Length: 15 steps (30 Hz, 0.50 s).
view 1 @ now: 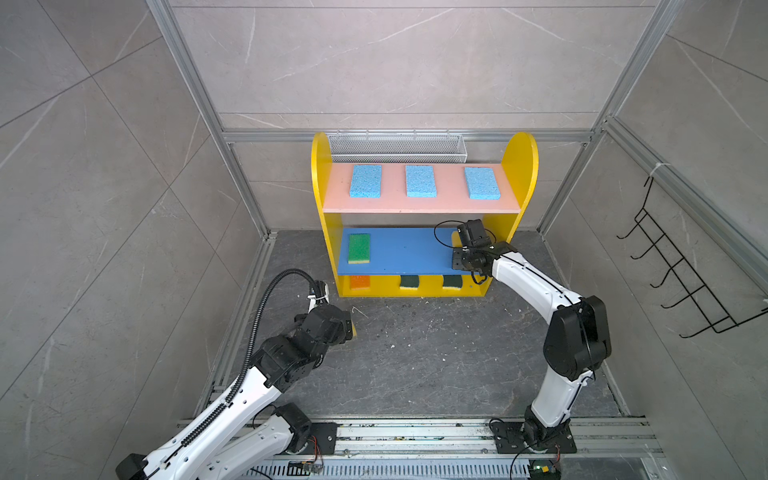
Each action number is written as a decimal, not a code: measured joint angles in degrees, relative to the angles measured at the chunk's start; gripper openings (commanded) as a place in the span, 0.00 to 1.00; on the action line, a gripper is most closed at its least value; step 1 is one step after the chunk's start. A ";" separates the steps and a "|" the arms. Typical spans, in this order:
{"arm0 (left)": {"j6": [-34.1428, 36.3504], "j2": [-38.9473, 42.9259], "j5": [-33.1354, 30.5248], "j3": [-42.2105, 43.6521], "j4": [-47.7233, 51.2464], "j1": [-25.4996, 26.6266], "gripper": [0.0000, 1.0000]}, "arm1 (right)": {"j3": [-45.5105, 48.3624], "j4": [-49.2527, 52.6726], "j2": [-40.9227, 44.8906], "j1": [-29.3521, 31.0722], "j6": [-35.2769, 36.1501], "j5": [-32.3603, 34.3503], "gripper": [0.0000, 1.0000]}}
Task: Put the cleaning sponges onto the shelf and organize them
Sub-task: 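Lower the yellow sponge onto the blue board beside the shelf's side wall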
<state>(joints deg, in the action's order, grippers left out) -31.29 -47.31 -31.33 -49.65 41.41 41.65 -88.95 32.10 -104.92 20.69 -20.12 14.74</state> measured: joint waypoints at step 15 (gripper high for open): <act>0.00 -0.09 0.02 -0.17 -0.74 -0.02 0.87 | 0.17 -0.28 0.02 -0.09 0.02 -2.19 0.55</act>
<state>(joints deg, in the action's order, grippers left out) -31.29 -47.40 -31.31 -49.82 40.66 41.63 -88.77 31.81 -104.90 20.60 -20.10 12.56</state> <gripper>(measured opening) 0.874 0.550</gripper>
